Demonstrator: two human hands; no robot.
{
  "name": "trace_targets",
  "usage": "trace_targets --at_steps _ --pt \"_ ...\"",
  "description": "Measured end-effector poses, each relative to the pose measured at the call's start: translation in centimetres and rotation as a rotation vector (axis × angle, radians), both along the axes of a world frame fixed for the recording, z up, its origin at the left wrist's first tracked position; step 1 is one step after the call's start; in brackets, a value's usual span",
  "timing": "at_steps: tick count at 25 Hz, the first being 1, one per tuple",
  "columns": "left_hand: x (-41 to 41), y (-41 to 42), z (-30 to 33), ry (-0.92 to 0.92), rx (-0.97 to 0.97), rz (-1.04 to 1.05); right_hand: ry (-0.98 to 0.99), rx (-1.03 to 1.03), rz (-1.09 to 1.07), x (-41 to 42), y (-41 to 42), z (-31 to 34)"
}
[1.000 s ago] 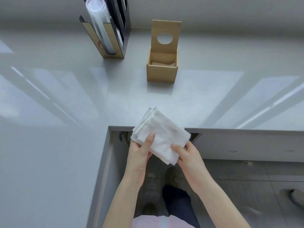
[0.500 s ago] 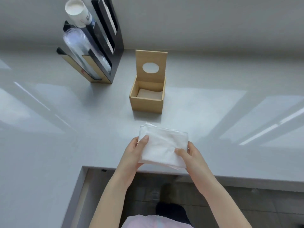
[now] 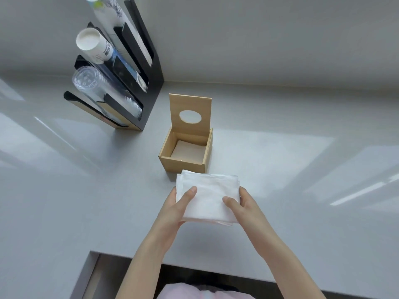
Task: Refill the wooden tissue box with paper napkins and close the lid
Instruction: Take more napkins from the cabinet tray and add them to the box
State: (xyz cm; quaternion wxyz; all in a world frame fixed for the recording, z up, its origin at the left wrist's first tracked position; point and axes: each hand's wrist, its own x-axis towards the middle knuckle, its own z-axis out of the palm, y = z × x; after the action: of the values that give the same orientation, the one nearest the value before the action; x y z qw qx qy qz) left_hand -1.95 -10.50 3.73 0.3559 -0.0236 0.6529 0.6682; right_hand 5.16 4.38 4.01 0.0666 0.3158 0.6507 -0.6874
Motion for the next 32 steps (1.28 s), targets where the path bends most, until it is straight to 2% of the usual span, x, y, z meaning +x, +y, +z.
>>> trace_targets --at_steps 5,10,14,19,23,32 --pt "-1.5 -0.6 0.5 0.034 -0.085 -0.003 0.004 0.016 -0.014 -0.9 -0.6 0.6" --pt "-3.8 -1.3 1.4 0.1 -0.095 -0.022 0.042 0.107 -0.032 -2.5 -1.2 1.7" --pt "-5.6 -1.7 2.3 0.137 -0.135 0.02 0.072 0.082 -0.066 -4.0 -1.4 2.5" --pt "-8.4 -2.6 3.6 0.24 -0.171 -0.034 0.091 0.137 -0.039 -6.4 -1.6 3.5" --pt "-10.8 -2.2 3.9 0.244 -0.171 -0.034 0.117 0.168 -0.047 -8.4 -1.0 4.1" --pt "-15.1 -1.2 4.1 0.319 -0.221 -0.103 0.041 0.261 -0.044 -12.9 1.0 3.5"
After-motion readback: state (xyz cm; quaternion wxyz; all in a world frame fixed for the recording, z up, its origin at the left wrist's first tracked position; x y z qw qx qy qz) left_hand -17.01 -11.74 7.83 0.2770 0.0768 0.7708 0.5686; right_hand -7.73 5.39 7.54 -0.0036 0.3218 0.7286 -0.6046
